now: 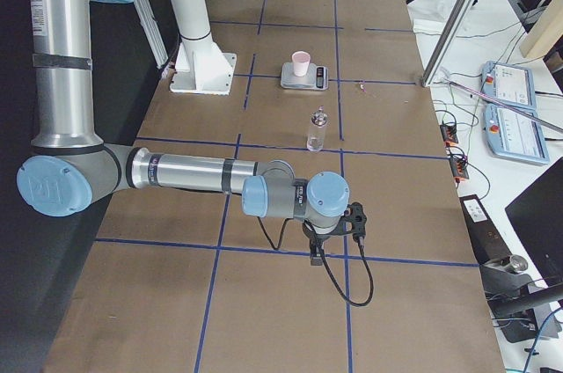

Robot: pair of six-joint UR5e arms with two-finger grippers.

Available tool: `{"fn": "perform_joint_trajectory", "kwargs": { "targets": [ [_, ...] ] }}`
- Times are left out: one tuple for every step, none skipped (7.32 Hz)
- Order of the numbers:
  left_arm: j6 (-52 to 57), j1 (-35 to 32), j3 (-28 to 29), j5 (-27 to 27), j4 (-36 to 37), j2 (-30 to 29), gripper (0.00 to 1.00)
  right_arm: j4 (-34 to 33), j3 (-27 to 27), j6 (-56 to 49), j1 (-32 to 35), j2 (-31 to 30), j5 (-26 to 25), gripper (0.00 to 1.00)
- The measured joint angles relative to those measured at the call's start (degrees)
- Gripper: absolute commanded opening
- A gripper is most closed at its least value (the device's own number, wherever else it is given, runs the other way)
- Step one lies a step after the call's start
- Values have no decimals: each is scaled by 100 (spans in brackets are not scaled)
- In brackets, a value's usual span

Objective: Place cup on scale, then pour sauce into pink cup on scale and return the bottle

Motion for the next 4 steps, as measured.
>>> {"fn": "perform_joint_trajectory", "kwargs": {
  "targets": [
    [236,-2,17,1,4,14,100,0,2,-9,0,1,1,100],
    [357,-2,28,2,5,18,100,0,7,-13,0,2,1,100],
    [404,-2,35,2,6,18,100,0,11,-15,0,3,3,100],
    [418,-3,37,2,7,17,100,0,13,-15,1,3,7,100]
  ]
}}
